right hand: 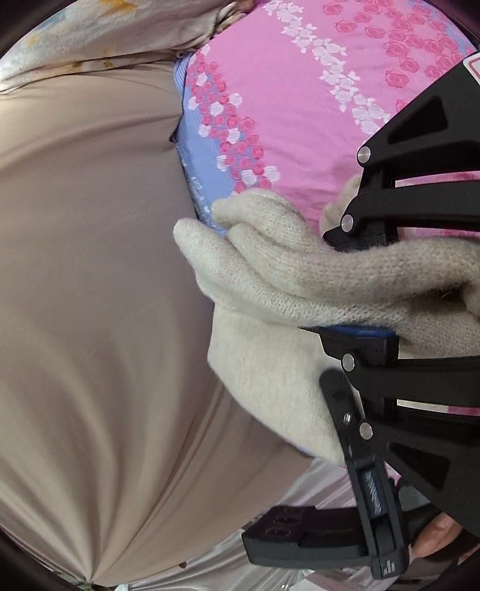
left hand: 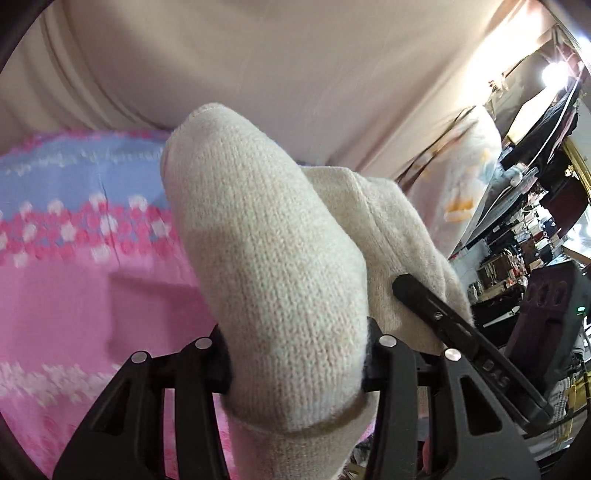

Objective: Fold small clothes

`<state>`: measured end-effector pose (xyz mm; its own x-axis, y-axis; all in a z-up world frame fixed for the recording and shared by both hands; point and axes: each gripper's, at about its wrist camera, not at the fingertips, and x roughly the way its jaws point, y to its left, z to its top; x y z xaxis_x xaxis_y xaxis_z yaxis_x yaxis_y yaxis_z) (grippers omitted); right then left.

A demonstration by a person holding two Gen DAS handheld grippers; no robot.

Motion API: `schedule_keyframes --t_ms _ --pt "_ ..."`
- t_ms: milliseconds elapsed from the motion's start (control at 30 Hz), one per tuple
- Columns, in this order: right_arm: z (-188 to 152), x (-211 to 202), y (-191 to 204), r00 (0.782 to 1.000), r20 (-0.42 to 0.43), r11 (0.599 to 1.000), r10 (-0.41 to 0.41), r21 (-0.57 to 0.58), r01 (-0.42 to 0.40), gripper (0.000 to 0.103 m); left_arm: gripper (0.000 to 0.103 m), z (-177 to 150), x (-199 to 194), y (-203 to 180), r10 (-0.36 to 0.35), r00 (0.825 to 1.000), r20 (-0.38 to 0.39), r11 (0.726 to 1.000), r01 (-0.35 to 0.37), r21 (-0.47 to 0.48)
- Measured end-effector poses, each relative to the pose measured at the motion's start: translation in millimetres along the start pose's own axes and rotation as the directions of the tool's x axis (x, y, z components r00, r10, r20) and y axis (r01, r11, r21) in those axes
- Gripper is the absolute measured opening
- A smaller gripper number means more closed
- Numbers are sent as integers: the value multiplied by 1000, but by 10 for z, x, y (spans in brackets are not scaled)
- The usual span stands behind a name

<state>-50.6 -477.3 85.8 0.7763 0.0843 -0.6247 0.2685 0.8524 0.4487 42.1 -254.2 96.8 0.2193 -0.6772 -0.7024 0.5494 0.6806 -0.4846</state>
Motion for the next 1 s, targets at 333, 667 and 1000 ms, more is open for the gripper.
schedule_keyframes --t_ms 333,667,1000 --pt "-1231 1798 -817 894 -430 968 123 250 -13 35 45 -894 924 1746 23 977 -213 917 -105 -386" --pt "-1221 1704 -725 931 -364 1000 -29 -20 23 81 68 -1634 911 2168 40 990 -138 896 -97 -432" --pt "-1324 1853 -887 897 -404 960 182 271 -73 34 50 -1567 903 2036 -9 987 -163 903 -62 -425"
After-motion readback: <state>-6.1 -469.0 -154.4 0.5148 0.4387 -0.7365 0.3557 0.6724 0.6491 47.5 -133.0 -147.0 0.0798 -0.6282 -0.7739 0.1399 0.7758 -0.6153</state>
